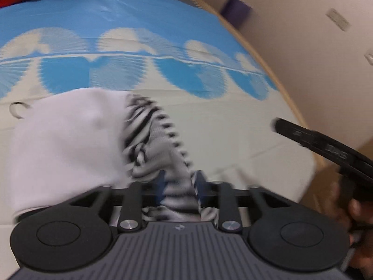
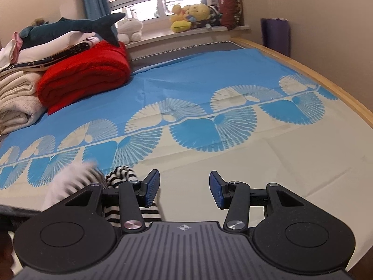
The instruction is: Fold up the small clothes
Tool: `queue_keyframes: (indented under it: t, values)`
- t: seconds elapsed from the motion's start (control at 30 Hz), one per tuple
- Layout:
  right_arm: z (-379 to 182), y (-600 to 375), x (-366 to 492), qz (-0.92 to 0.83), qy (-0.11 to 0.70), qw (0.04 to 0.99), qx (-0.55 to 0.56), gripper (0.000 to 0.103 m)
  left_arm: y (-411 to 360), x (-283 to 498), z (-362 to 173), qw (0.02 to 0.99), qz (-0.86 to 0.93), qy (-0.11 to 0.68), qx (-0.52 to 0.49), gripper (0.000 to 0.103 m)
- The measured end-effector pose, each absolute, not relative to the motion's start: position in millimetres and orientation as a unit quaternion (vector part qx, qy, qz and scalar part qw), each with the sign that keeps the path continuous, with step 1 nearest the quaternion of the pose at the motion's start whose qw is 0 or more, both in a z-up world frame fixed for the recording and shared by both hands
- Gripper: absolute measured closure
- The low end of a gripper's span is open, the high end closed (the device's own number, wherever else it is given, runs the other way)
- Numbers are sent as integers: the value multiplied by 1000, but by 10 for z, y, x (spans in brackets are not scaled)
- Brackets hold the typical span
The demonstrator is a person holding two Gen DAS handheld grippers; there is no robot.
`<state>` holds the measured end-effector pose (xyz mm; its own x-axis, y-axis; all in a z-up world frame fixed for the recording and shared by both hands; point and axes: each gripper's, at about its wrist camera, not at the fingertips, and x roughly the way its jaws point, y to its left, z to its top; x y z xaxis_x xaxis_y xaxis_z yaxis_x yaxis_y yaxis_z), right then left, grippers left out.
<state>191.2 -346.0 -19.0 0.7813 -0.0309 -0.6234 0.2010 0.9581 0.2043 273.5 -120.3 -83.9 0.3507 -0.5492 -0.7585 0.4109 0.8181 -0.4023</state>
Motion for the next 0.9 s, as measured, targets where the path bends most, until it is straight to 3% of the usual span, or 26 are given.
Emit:
queue_keyframes:
  t: [0.23,0.47,0.57,0.9]
  values:
    - [-190,-3481,1924,-61,320,935,137,54,-450,2711,-492,859,-249,426,-138,55]
    - [-177,-3277,1961,-35,317,933,167,54,371,2633,-427,873,-156,441,-137,56]
    - [-194,-3170,1986,-15,319,929,189,61,606,2595,-441,876,-136,449,-111,56]
    - [-534,-2660,2263,145,441,844,270,53,925,2544,-504,875,-131,462,-68,56]
